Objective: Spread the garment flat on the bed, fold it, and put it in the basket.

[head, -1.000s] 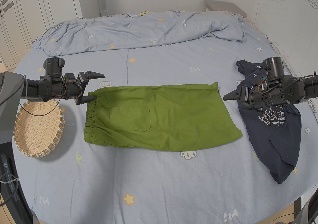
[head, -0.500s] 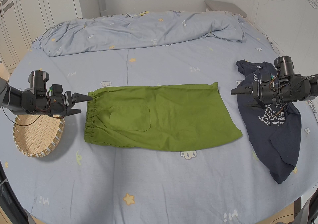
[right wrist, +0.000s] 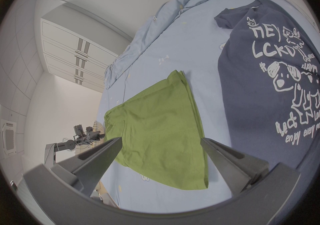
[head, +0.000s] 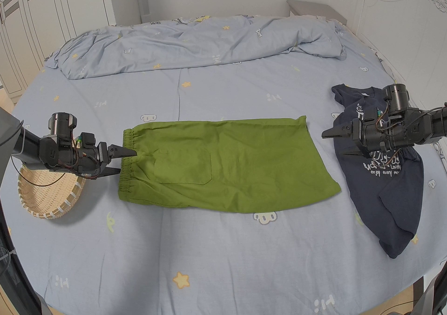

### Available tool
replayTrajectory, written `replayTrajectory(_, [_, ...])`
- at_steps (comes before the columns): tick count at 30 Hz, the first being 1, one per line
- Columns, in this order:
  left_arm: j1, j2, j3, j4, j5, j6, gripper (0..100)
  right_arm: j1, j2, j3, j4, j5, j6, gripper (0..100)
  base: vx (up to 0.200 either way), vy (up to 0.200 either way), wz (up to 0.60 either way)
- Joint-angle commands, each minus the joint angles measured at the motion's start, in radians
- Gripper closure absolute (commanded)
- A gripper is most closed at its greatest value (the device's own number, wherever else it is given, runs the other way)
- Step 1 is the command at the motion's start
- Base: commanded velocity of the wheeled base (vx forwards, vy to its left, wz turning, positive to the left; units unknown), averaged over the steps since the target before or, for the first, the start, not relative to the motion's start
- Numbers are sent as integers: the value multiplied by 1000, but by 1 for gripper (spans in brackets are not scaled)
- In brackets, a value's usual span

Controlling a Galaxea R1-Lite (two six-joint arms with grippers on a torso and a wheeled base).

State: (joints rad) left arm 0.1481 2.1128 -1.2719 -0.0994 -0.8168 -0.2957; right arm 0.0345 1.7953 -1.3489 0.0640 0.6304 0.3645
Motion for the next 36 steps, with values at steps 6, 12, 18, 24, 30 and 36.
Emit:
replayTrajectory(6, [-4,56,-40,0,-4,-10,0,5,19,1,0,0,-1,0,0,0,0])
replayTrajectory(12, [-18,93,-93,-2,-5,-77,0,5,19,1,0,0,1,0,0,0,0])
replayTrajectory(18, [-27,108,-96,-2,-48,-85,0,4,21,1,0,0,-1,0,0,0,0])
replayTrajectory(24, [-28,121,-110,-2,-51,-85,0,4,21,1,-1,0,-1,0,0,0,0])
replayTrajectory(30, [-38,124,-119,-2,-53,-111,0,2,19,2,-1,0,-1,0,0,0,0])
replayTrajectory(36, [-38,128,-126,-2,-54,-111,100,2,39,1,0,0,-1,0,0,0,0])
